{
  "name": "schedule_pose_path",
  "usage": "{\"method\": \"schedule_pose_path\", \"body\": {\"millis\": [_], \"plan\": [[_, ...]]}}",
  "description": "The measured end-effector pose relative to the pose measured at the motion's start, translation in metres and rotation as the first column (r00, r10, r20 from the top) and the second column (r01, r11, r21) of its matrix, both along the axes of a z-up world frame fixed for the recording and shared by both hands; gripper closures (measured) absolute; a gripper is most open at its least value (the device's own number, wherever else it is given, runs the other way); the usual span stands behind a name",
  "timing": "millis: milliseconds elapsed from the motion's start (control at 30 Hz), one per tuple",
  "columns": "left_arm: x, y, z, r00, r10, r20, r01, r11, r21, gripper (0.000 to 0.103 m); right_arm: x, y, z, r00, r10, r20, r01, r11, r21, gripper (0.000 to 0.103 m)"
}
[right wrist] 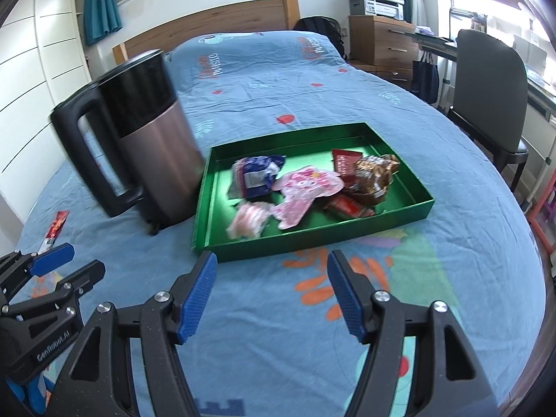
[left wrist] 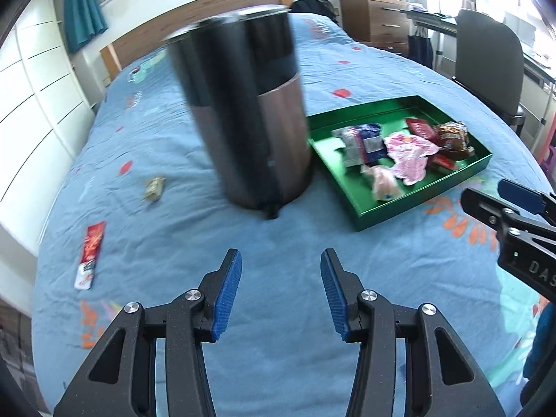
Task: Organize snacks
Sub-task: 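Withdraw both open tools from the tray back past the kettle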
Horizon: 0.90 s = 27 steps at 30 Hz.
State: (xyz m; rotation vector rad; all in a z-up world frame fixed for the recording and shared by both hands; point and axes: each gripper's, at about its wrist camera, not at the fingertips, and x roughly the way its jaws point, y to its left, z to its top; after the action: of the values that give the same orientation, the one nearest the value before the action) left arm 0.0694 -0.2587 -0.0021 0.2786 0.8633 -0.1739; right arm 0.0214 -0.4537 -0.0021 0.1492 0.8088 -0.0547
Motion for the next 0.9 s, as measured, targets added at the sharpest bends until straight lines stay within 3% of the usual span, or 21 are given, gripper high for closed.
{"method": "schedule_pose_path", "body": {"millis": [500,900], "plan": [[-0.027,0.075,0.012,0.995,0.093,0.036,-0.092,0.996,-0.010,0.058,-0.037,0.069,0.010,0.996,0.091,-0.012,-0.091,0.996,-0.010,0.000],[-0.044,0.116,0.022,0.989,0.135,0.060,-0.133,0.990,-0.041,0.048,-0.054,0.111,0.024,0.989,0.146,-0.001,-0.146,0.988,-0.041,0.000]]}}
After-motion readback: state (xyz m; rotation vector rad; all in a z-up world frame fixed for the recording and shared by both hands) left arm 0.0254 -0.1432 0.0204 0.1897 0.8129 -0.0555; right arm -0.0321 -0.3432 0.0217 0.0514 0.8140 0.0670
